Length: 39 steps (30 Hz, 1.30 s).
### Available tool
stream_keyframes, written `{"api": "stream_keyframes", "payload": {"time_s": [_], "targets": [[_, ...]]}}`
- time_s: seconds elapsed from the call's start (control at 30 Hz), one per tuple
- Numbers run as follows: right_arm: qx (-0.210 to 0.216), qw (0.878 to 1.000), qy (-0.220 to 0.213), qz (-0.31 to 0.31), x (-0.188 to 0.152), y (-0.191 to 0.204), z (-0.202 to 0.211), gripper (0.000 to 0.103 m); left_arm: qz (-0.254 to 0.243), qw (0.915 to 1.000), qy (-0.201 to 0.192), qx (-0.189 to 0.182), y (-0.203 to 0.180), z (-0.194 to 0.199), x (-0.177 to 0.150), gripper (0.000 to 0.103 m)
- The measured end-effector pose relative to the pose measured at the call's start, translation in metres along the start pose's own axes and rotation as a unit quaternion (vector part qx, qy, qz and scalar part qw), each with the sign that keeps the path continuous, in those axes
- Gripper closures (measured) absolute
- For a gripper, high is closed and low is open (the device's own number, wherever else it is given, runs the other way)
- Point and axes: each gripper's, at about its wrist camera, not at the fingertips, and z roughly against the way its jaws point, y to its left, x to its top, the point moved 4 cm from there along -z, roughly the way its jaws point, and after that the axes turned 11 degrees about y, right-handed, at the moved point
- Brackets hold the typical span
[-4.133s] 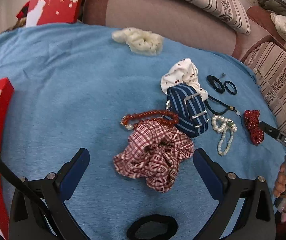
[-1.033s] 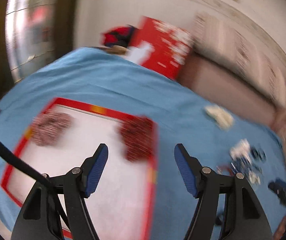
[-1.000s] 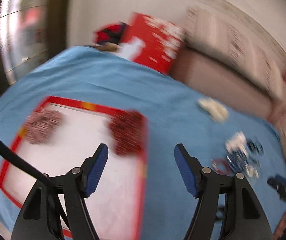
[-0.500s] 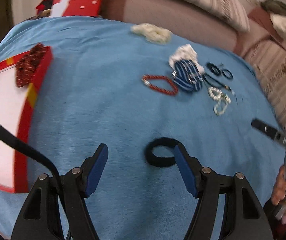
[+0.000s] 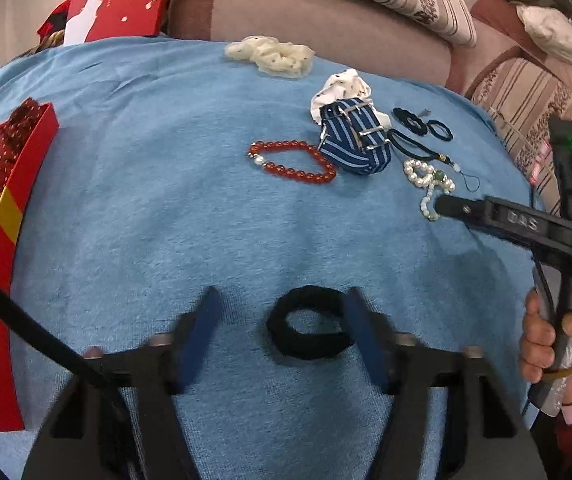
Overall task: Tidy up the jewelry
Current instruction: 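Move both tools back to the items on the blue cover, then grasp the black hair tie with the left tool while the right grasps a pearl bracelet, then carry the hair tie and bracelet into the red tray and open both tools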
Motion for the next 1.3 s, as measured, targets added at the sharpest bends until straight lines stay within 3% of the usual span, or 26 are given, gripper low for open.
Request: {"api": "stream_keyframes", "payload": {"time_s": [0.03, 0.07, 0.17, 0.27, 0.37, 0.6, 0.93, 1.1, 1.3], "targets": [[-0.007, 1.000, -0.002, 0.002, 0.001, 0.002, -0.001, 0.028, -0.008, 0.9998, 0.004, 0.017, -0.002, -0.001, 0.000, 0.086], [-0.022, 1.000, -0.006, 0.006, 0.002, 0.004, -0.003, 0.037, -0.015, 0.9996, 0.006, 0.022, -0.005, -0.002, 0.000, 0.096], [-0.065, 0.997, -0.014, 0.030, 0.003, 0.009, -0.005, 0.081, -0.017, 0.9998, 0.012, 0.003, -0.008, 0.001, 0.000, 0.098], [-0.047, 0.998, -0.012, 0.032, 0.002, 0.005, 0.000, 0.097, -0.020, 0.9998, -0.001, -0.008, -0.011, 0.015, 0.000, 0.098], [-0.008, 1.000, -0.014, 0.013, -0.002, -0.002, 0.013, 0.097, -0.013, 0.9996, -0.020, -0.017, -0.005, 0.033, 0.003, 0.098], [0.009, 0.999, -0.036, 0.033, -0.015, 0.012, 0.048, 0.097, 0.035, 0.9977, -0.055, -0.020, 0.031, 0.067, 0.006, 0.098], [0.065, 0.990, -0.048, 0.115, -0.027, 0.101, 0.082, 0.097, 0.127, 0.9878, -0.087, 0.022, 0.110, 0.106, 0.000, 0.098], [0.110, 0.978, -0.038, 0.173, -0.038, 0.174, 0.091, 0.097, 0.183, 0.9743, -0.094, 0.092, 0.167, 0.132, -0.014, 0.098], [0.154, 0.958, -0.014, 0.240, -0.055, 0.265, 0.084, 0.097, 0.271, 0.9455, -0.084, 0.160, 0.240, 0.153, -0.041, 0.098]]}}
